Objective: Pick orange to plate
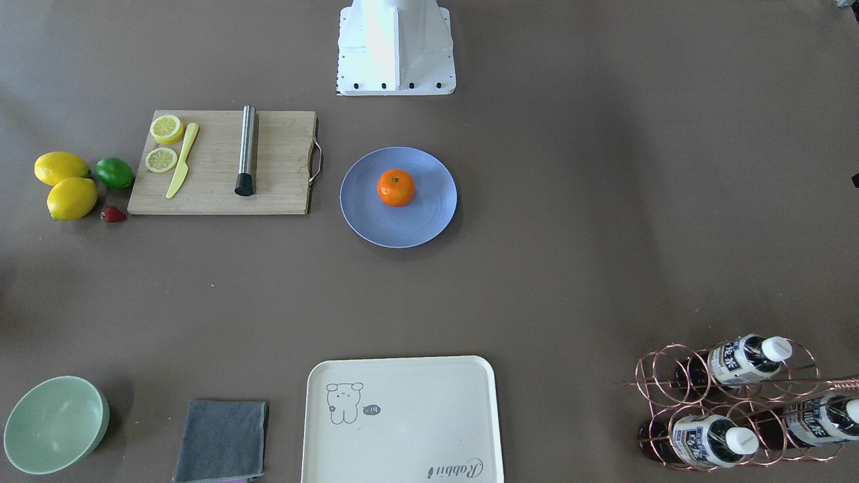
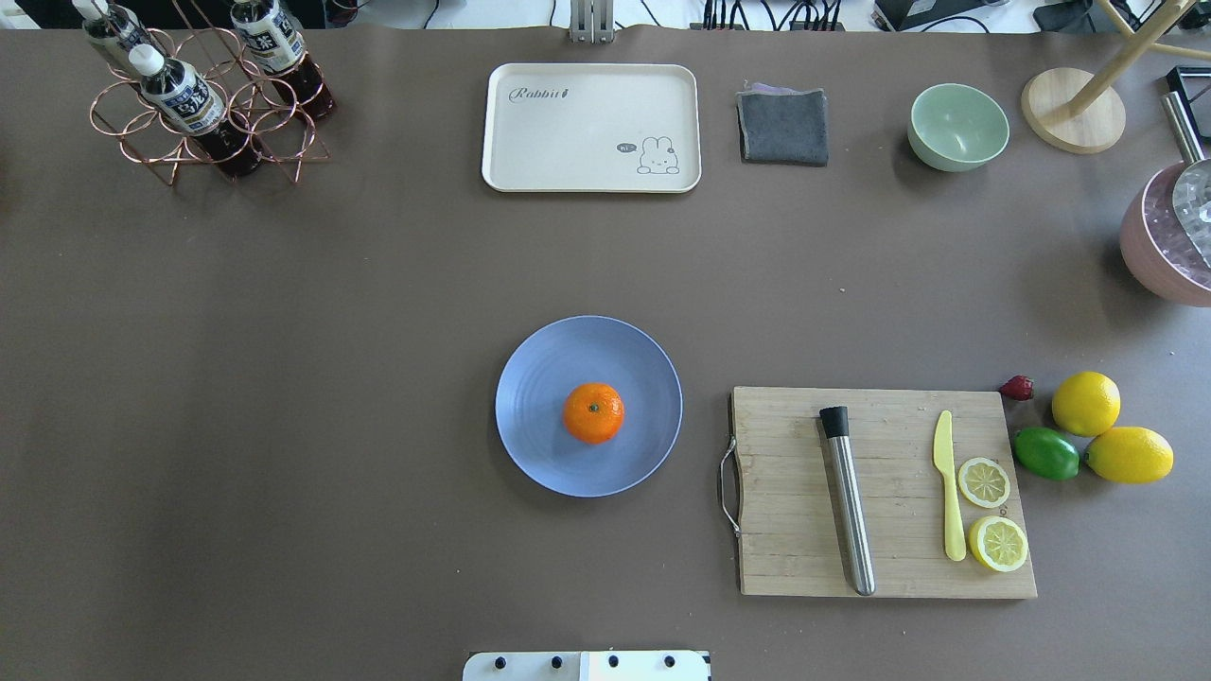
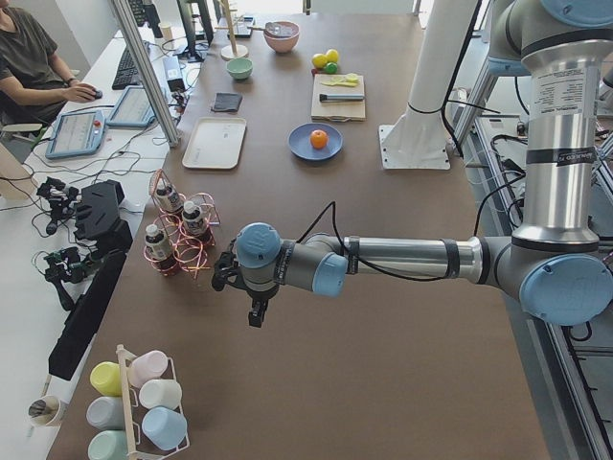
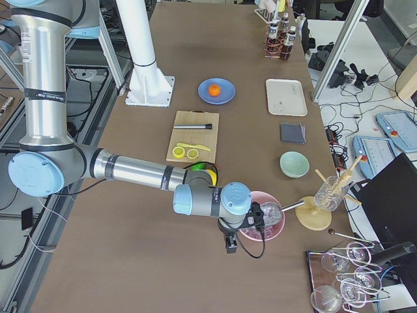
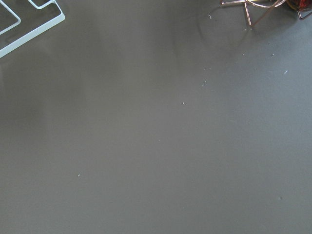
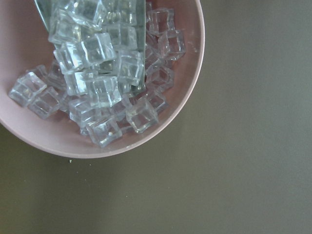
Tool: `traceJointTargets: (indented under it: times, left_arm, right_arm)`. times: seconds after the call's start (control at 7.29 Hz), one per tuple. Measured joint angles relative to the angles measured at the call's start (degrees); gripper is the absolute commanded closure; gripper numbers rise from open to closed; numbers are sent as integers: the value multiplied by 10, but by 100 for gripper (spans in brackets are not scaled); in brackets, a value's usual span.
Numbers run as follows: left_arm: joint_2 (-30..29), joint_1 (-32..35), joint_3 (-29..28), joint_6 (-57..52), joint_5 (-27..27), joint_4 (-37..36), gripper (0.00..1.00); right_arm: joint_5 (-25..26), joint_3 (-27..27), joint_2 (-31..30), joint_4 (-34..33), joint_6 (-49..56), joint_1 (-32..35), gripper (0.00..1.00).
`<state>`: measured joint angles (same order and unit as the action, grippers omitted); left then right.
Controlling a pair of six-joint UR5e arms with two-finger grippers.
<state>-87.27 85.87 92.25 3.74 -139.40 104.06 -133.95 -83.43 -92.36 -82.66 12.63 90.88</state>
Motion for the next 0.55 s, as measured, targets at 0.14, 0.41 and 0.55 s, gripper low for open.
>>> traceJointTargets:
  times: [0.14,0.41,0.55]
  left_arm:
    - [1,0,-2,0,1,0,2]
    - [1,0,-2,-1,2,0,2]
    - [0,0,-2,-1,2,0,2]
  right_arm:
    - [0,-2,0,0,0,0,0]
    - [0,-4,1,0,-1,0,0]
    - [1,-4,1,0,-1,0,0]
